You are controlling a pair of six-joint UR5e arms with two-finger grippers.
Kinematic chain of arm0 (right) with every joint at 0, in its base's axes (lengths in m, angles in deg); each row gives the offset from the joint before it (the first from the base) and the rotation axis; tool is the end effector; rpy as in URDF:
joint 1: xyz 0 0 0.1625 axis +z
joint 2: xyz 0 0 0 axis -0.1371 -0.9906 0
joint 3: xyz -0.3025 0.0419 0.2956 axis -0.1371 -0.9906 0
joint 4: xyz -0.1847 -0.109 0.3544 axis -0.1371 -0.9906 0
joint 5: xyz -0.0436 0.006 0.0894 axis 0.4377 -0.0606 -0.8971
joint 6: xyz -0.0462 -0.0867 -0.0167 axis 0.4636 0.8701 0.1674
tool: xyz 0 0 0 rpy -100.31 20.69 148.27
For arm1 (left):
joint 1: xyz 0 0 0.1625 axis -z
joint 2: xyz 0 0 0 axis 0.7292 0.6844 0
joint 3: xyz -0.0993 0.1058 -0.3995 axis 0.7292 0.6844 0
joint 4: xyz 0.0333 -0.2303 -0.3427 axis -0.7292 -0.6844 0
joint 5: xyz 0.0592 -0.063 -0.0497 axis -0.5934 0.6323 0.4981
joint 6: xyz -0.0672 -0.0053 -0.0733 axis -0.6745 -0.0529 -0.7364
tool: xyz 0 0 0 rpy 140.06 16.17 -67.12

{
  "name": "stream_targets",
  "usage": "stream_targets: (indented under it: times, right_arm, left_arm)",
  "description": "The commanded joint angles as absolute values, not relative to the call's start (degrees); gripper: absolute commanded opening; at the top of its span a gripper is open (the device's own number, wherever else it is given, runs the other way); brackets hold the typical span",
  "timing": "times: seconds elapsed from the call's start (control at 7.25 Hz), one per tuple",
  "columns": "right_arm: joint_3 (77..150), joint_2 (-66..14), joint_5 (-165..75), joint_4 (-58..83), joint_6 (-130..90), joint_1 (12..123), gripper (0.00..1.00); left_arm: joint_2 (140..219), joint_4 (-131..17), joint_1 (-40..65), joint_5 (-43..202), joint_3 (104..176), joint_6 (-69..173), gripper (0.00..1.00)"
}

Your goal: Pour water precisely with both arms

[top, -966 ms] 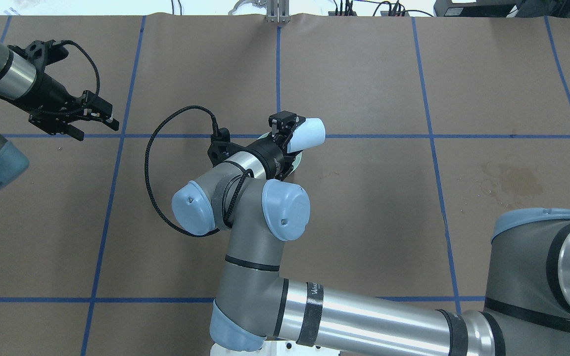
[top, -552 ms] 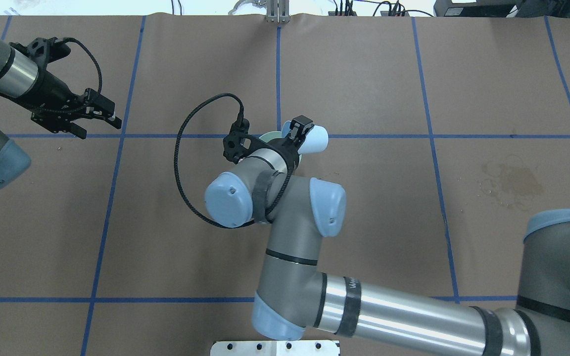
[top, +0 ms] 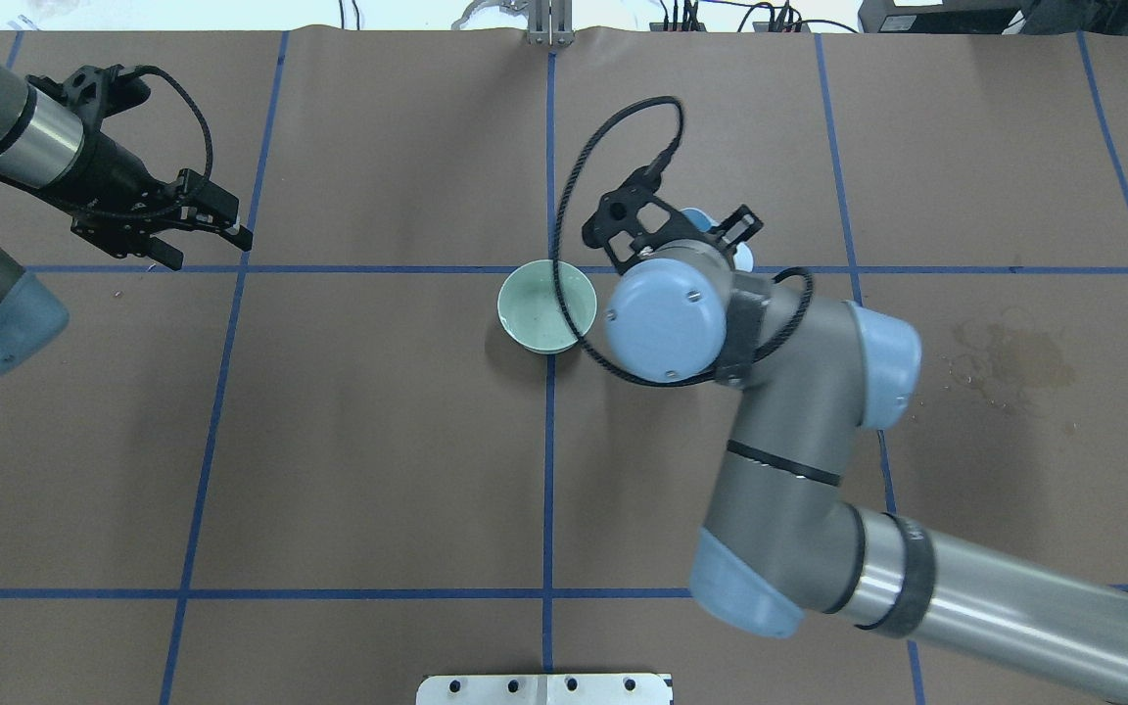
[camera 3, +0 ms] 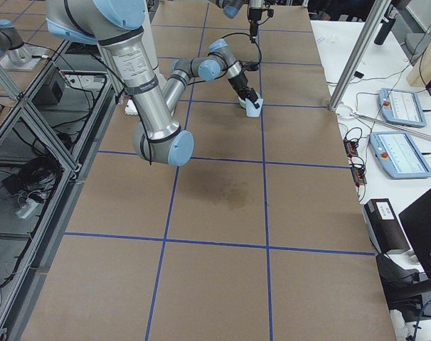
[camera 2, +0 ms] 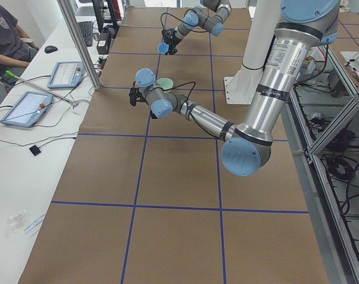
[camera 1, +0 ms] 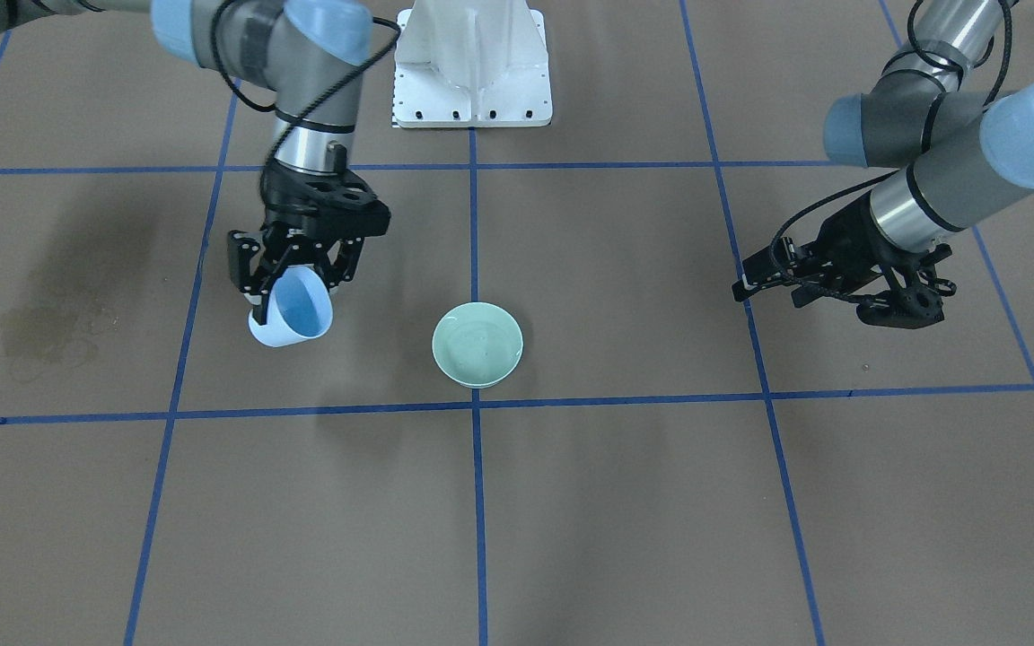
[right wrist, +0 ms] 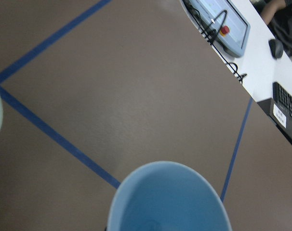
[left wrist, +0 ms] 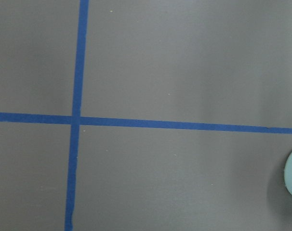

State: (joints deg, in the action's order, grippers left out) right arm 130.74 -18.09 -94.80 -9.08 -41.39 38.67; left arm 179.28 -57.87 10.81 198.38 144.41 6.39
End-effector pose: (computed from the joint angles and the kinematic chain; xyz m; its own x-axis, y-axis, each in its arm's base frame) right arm -0.4304 -0.4465 0.2561 0.9210 -0.3276 0.2110 0.1198 0.7532 0.6468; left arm 0.2780 -0.5443 0.3623 0.3979 -0.0398 -0.9165 0.0256 0.9992 -0.0323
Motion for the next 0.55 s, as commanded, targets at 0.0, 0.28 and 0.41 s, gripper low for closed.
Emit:
stream_targets:
  times: [0.0, 0.28, 0.41]
  right_arm:
    - [135.2, -30.9, -104.1, 4.3, -46.1, 45.7, 0.25]
    - [135.0, -48.7, -109.2, 30.4, -48.1, 49.2, 0.26]
    - [132.6, -55.6, -109.7, 42.3, -53.5, 49.2, 0.25]
  left_arm:
    - [179.4, -57.8, 10.8, 198.3, 145.2, 6.3, 1.00]
    - [179.3, -57.8, 10.8, 198.3, 145.4, 6.3, 1.00]
    - [179.2, -57.8, 10.8, 198.3, 145.2, 6.4, 1.00]
